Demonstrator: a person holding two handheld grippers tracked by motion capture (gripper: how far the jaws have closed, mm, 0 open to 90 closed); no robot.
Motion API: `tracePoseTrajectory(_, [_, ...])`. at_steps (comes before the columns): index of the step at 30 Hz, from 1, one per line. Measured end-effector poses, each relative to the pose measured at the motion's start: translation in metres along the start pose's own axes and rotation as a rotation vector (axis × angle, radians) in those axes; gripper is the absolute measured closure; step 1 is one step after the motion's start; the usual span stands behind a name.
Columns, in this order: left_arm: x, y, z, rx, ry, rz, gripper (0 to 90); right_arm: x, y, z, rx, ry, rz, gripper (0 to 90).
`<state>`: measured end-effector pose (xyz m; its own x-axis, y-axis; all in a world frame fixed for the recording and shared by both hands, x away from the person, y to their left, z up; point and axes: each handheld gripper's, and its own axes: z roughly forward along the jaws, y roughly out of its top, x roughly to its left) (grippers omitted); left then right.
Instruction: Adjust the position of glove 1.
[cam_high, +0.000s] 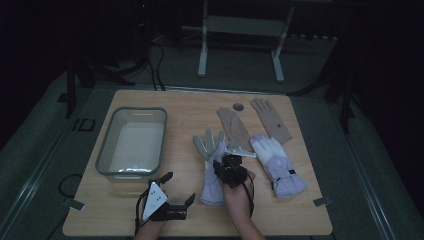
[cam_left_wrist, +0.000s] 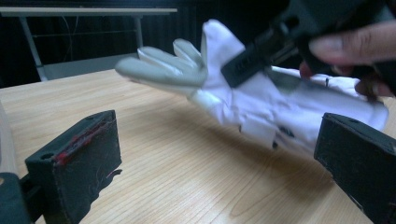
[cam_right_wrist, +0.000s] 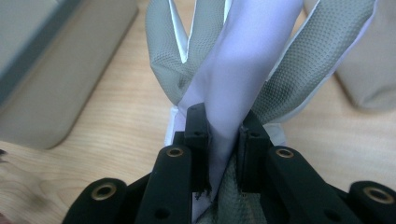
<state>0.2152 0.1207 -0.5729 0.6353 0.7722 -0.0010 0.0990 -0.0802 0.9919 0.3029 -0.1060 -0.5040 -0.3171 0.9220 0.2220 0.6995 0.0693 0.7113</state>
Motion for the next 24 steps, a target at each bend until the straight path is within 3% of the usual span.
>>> tracePoseTrajectory(5, [0.001, 0.0, 0.001, 0.005, 0.001, 0.0, 0.8, -0.007, -0.018, 0.022, 0.046, -0.023, 0.011, 77.9])
tracePoseTrajectory(9, [0.0, 0.0, 0.0, 0.002, -0.001, -0.002, 0.8, -0.012, -0.026, 0.031, 0.031, -0.022, 0.041, 75.6])
tracePoseTrajectory(12, [0.001, 0.0, 0.0, 0.003, -0.004, -0.003, 0.8, -0.014, -0.025, 0.033, 0.022, -0.008, 0.069, 69.9])
tracePoseTrajectory(18, [0.001, 0.0, 0.0, 0.003, -0.007, -0.002, 0.8, -0.018, -0.025, 0.033, 0.016, 0.036, 0.071, 53.5])
tracePoseTrajectory(21, [0.001, 0.001, 0.0, 0.003, -0.006, -0.001, 0.8, -0.021, -0.018, 0.027, 0.022, 0.048, 0.068, 44.8])
tracePoseTrajectory(24, [0.002, 0.001, 0.0, 0.002, -0.007, -0.002, 0.8, -0.022, -0.007, 0.019, -0.013, 0.04, 0.001, 37.5])
